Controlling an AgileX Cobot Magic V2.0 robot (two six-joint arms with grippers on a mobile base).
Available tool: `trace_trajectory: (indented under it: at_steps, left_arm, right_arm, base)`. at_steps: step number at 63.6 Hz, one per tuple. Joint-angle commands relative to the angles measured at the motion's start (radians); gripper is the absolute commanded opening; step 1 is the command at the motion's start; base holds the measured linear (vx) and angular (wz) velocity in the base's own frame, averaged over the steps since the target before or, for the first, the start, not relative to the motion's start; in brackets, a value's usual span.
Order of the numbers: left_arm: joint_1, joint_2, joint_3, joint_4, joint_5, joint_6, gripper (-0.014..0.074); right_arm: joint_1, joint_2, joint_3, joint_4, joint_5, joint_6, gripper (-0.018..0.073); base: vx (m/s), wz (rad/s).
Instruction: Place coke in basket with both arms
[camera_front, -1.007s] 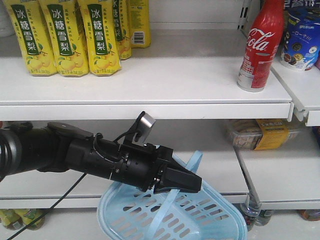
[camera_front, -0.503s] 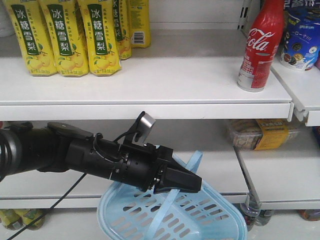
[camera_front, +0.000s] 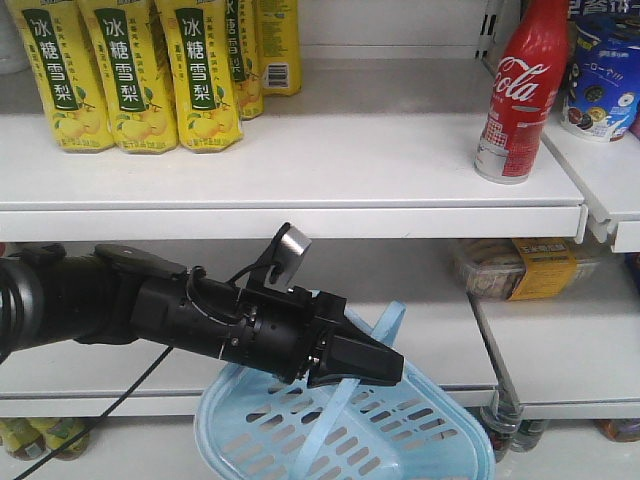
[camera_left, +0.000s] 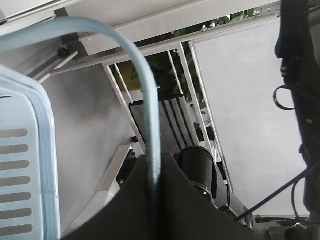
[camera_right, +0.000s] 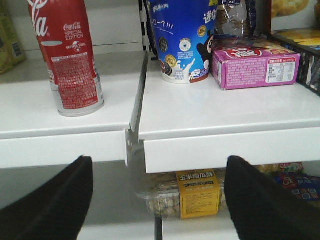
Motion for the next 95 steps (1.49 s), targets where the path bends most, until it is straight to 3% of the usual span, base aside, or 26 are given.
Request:
trace_trajectory:
  at_steps: [1, 14, 24, 40, 54, 89, 95]
  left_arm:
    - [0.003, -0.048, -0.025, -0.138, 0.009, 0.009, -0.0006]
    - [0.003, -0.048, -0.025, -0.138, 0.009, 0.009, -0.0006]
    - [0.003, -0.048, -0.025, -0.138, 0.009, 0.009, -0.0006]
    - [0.003, -0.048, -0.025, -0.138, 0.009, 0.009, -0.0006]
    - [0.003, -0.048, -0.025, -0.138, 0.009, 0.009, -0.0006]
    - [0.003, -0.048, -0.025, -0.138, 0.009, 0.009, -0.0006]
    - [0.003, -0.048, -0.025, -0.138, 0.009, 0.009, -0.0006]
  right_arm:
    - [-0.002, 0.012, -0.071, 0.003, -0.063, -0.026, 0.0539]
    - [-0.002, 0.065, -0.173, 0.060, -0.041, -0.124, 0.0539]
    - [-0.002, 0.150, -0.281, 0.191, 0.028, -0.261, 0.0539]
    - [-0.002, 0.277, -0.406, 0.531, 0.065, -0.571, 0.0539]
    - [-0.002, 0.391, -0.501, 0.848, 0.117, -0.935, 0.0539]
    - [-0.002, 0.565, -0.549, 1.578, 0.135, -1.673, 0.0539]
    - [-0.002, 0.588, -0.565, 1.679, 0.145, -1.756, 0.0539]
  base:
    - [0.00, 0.00]
    - [0.00, 0.00]
    - [0.00, 0.00]
    - [0.00, 0.00]
    - [0.00, 0.00]
    - [0.00, 0.00]
    - [0.00, 0.00]
